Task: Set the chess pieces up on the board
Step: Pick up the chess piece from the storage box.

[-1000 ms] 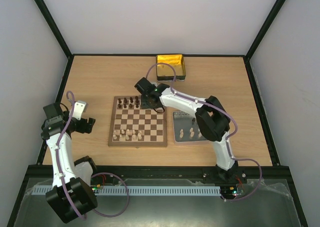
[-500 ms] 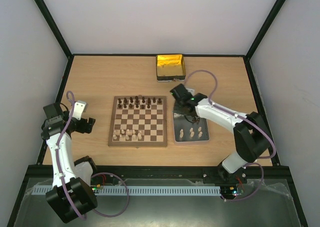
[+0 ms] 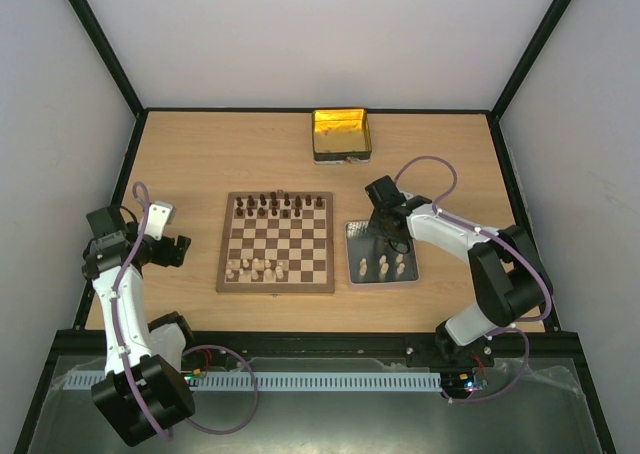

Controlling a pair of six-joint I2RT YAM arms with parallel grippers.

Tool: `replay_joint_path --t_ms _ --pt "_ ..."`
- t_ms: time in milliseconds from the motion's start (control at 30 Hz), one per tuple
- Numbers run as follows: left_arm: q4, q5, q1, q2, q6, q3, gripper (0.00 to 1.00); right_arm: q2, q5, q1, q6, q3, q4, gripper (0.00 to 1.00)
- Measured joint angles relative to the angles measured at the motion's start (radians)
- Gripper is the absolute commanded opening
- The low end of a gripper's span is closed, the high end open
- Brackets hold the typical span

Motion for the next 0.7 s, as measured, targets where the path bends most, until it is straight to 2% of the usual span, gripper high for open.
replay_joint_path --t_ms 700 --pt "0.0 0.0 0.0 0.0 0.0 0.0 0.94 0.0 -0.007 -0.005 -0.008 -0.011 -0.018 0.26"
